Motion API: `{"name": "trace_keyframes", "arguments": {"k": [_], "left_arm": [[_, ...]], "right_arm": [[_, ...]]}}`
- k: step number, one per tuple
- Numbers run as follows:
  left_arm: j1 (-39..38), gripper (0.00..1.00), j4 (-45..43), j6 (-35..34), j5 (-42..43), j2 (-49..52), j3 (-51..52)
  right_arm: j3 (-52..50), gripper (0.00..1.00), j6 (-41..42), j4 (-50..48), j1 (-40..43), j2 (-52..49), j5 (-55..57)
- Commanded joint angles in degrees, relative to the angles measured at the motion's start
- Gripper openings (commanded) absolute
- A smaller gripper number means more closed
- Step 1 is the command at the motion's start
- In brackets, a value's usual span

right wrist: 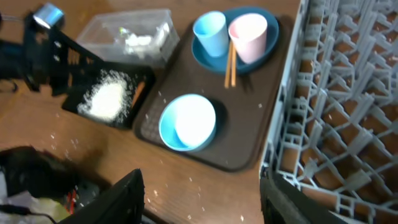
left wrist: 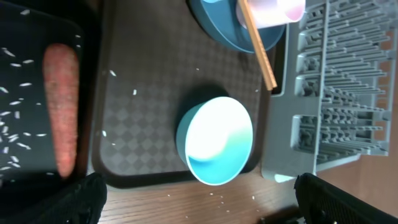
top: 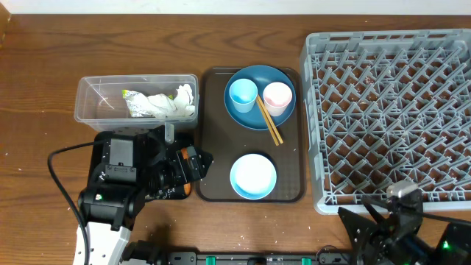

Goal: Sort waste into correct bins and load items into the dishwasher rack
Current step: 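Pull the left gripper back and move the right gripper toward the rack, then reach the left gripper to the light-blue cup on the blue plate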

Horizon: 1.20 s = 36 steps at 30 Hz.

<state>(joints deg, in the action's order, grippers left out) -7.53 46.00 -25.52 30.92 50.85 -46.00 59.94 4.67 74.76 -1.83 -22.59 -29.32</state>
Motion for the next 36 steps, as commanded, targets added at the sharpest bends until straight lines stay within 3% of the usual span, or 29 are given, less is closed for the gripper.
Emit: {"name": "trace_keyframes", "arguments": {"k": [1,4,9,12,17,22,29,36], "left_arm": [[0.24,0.99,0.07,0.87,-1.88,-0.37,-0.63],[0.22,0.99,0.07,0.85,-1.84,-0.37,-0.63],[0.24,0.99,-2.84,0.90,-3.56,-0.37,-0.63],[0.09,0.87,-7.63,-2.25,-0.22,0.13,-0.63],[0.07,0.82,-10.88,-5.18,0.55,4.22,-3.98],[-0.85,0.81,-7.13,-4.28,-0.31,12.41,-15.98],[-9.01,0.79,-3.52,-4.11,-11.82,27.02,-33.94],[-15.39,0.71,-11.37,-4.39,-24.83,39.21,-36.74]], "right_arm": [[0.26,0.59,-2.62,1.14,0.35,-0.68,3.19],[0.26,0.66,-2.60,1.88,0.35,-0.68,3.50],[0.26,0.99,-2.60,1.88,0.35,-0.68,3.45],[0.26,0.99,-2.62,2.01,0.35,-0.68,3.82],[0.26,0.99,-2.23,2.05,0.37,-0.68,3.78],[0.26,0.99,-1.95,2.25,0.35,-0.68,3.82],[0.26,0.99,-1.97,2.27,0.35,-0.68,3.85],[0.26,0.99,-1.97,2.27,0.35,-0.68,3.85]]}}
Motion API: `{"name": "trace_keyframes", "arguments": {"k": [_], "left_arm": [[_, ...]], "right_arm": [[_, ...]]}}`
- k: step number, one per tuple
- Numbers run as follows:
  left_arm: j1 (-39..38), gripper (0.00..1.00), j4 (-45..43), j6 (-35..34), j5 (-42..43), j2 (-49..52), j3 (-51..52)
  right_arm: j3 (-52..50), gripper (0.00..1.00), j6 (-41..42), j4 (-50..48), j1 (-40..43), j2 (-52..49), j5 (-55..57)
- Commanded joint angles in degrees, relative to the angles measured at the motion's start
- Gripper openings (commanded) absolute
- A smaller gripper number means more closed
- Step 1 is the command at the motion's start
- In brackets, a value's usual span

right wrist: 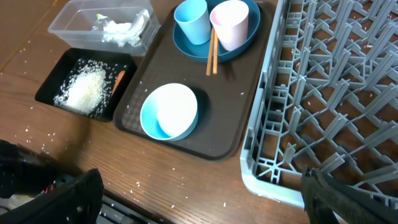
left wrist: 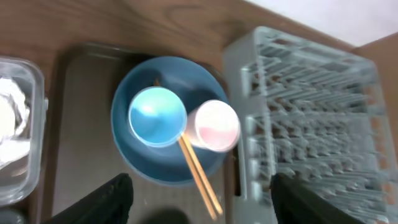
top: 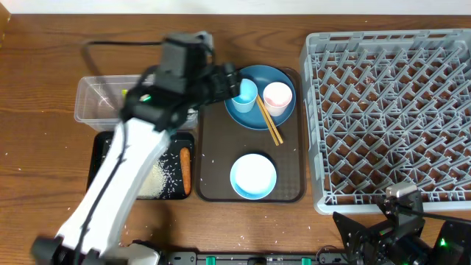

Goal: Sort waste into correct bins and load items into the dishwasher rack
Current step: 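Reach the left gripper to the light-blue cup on the blue plate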

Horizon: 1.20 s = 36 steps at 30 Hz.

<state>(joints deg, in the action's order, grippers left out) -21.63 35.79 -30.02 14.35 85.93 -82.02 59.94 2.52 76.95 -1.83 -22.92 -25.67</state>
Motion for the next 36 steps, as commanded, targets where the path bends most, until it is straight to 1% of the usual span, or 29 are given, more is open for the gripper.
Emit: {"name": "trace_keyframes", "arguments": {"k": [1,5,6,11,15,20,23,24,26,28,36], "left_arm": [[-1.62,0.68,-1.70,-0.28,-9.44,5.62,-0.72],[-1.86,0.66,-3.34,-3.56,-10.99,12.17,-0.72],[-1.86,0.64,-3.52,-3.72,-10.99,13.44,-0.72],[-1.84,0.61,-5.53,-3.74,-10.99,19.15,-0.72],[-1.84,0.55,-6.82,-4.24,-10.97,21.84,-0.72],[-1.81,0.51,-7.02,-4.59,-11.02,23.93,-0.72],[-1.84,0.40,-7.45,-4.61,-10.97,24.68,-0.72],[-1.88,0.34,-7.45,-4.63,-10.97,24.90,-0.72],[-1.92,0.30,-7.41,-4.63,-10.97,25.09,-0.70],[-1.92,0.30,-7.41,-4.61,-10.97,25.11,-0.61],[-1.92,0.24,-7.41,-4.63,-10.97,25.16,0.35]], "right_arm": [[0.26,0.99,0.17,0.11,0.35,-0.35,0.20],[0.26,0.99,0.17,0.11,0.35,-0.35,0.20],[0.26,0.99,0.17,0.11,0.35,-0.35,0.20],[0.26,0.99,0.17,0.11,0.35,-0.35,0.20],[0.26,0.99,0.17,0.11,0.35,-0.35,0.20],[0.26,0.99,0.17,0.11,0.35,-0.35,0.20],[0.26,0.99,0.17,0.09,0.35,-0.35,0.20],[0.26,0.99,0.17,0.11,0.35,-0.35,0.20],[0.26,0.99,0.17,0.11,0.35,-0.35,0.20],[0.26,0.99,0.17,0.11,0.35,-0.35,0.20],[0.26,0.99,0.17,0.11,0.35,-0.35,0.20]]}}
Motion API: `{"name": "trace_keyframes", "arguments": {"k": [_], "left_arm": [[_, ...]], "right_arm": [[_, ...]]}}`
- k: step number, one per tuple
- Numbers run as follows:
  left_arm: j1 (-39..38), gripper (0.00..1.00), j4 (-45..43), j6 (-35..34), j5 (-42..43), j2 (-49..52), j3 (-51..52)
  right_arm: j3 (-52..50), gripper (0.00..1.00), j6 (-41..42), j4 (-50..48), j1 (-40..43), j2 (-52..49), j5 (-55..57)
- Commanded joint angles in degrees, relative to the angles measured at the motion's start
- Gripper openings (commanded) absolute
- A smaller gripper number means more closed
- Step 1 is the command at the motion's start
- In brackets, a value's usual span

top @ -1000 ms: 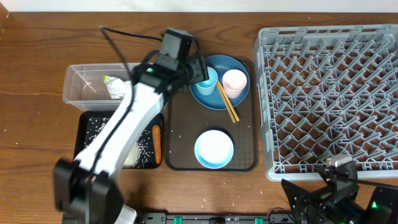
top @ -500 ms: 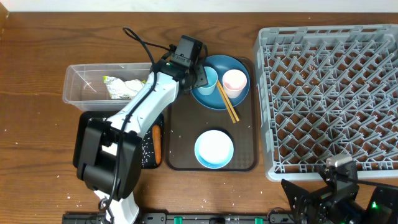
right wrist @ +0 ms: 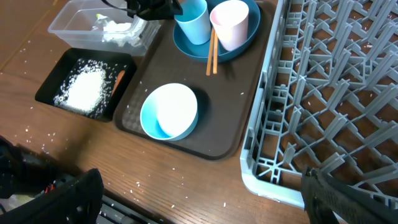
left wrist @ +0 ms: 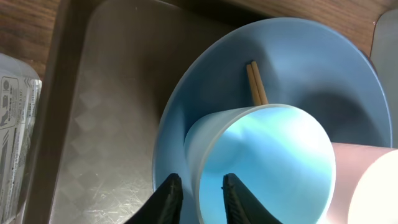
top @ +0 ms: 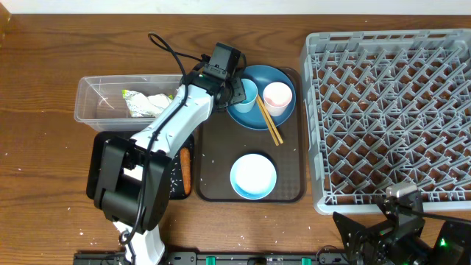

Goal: Sort waste into correct bins and load items into the dishwasher rack
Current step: 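Reach the left gripper to the light-blue cup on the blue plate, then close the left gripper on the light-blue cup rim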

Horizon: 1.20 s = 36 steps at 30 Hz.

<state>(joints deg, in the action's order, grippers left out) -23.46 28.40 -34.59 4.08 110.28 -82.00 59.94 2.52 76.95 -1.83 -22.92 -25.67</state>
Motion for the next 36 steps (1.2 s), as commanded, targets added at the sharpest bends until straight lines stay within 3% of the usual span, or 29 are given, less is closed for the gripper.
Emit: {"name": "trace_keyframes", "arguments": {"k": [1,36], "left_arm": [[-0.09,0.24,-0.04,-0.07,-0.70,0.92,0.59],[-1.64,0.24,0.39,-1.33,-0.37,0.96,1.16]], "right_arm": [[0.26,0.99,0.17,0.11,0.35,-0.35,0.20],[0.26,0.99,0.17,0.09,0.35,-0.35,0.20]]}}
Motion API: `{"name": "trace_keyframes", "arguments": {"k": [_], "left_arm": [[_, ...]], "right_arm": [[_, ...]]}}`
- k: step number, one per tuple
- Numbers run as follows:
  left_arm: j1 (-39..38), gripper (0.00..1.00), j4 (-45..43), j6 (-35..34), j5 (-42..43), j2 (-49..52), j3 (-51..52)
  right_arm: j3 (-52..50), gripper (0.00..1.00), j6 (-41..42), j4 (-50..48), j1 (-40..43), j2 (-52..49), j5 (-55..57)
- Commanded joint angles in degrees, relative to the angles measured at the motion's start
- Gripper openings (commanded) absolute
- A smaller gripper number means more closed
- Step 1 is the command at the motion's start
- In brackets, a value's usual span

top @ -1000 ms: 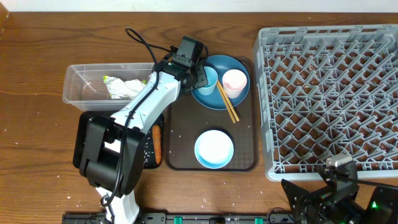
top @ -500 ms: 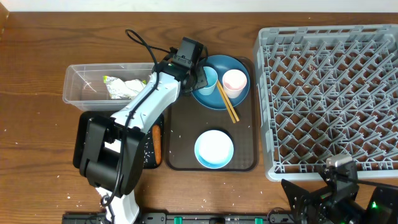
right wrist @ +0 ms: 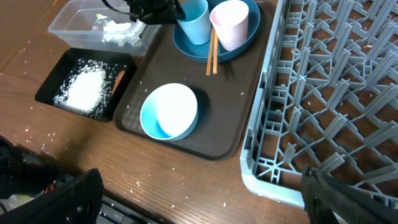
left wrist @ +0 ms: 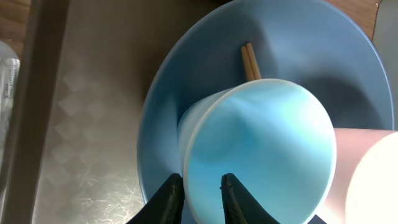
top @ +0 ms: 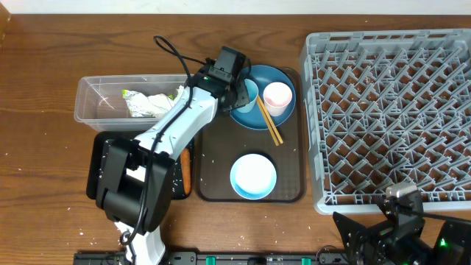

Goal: Sort waste into correct bins and load items into the dishwasher rack
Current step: 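Close the left gripper on the light-blue cup rim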

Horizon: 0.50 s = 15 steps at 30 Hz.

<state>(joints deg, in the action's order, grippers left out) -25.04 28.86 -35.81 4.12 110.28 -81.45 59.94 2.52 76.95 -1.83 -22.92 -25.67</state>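
A blue cup (left wrist: 261, 149) and a pink cup (top: 277, 96) stand on a blue plate (top: 266, 73) at the far end of a brown tray (top: 217, 162). My left gripper (left wrist: 202, 186) is shut on the blue cup's wall, one finger inside and one outside, and the cup leans. Chopsticks (top: 269, 124) lie across the plate's near rim. A blue bowl (top: 254, 177) sits on the tray's near end. The grey dishwasher rack (top: 390, 110) fills the right side. My right gripper (right wrist: 202, 186) hangs open at the table's near right edge, holding nothing.
A clear bin (top: 96, 99) with crumpled wrappers stands left of the tray. In front of it is a black tray (right wrist: 46, 93) with rice and a carrot (right wrist: 117, 84). Rice grains are scattered on the near wood.
My left gripper's fingers have drawn slightly closer on the blue cup's wall, and the cup now leans and sits a little shifted. The right arm is unchanged.
My left gripper was first open low over the near-left, by the black tray. Then it was open high above the plate with the cups. Then its fingers straddled the blue cup's rim, and now they grip its wall. The right arm stayed parked.
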Motion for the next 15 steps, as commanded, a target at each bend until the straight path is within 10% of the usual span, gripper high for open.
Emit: {"name": "trace_keyframes", "arguments": {"k": [1,8,11,15], "left_arm": [[-0.07,0.24,-0.04,-0.11,-0.66,0.96,0.61],[-0.07,0.30,1.81,-0.11,-0.74,0.96,0.61],[0.07,0.10,1.57,-0.15,-0.79,0.96,0.61],[1.01,0.06,0.52,-2.08,-0.76,0.94,0.59]], "right_arm": [[0.26,0.99,0.17,0.11,0.35,-0.35,0.20],[0.26,0.99,0.17,0.11,0.35,-0.35,0.20],[0.26,0.99,0.17,0.11,0.35,-0.35,0.20],[0.26,0.99,0.17,0.09,0.35,-0.35,0.20]]}}
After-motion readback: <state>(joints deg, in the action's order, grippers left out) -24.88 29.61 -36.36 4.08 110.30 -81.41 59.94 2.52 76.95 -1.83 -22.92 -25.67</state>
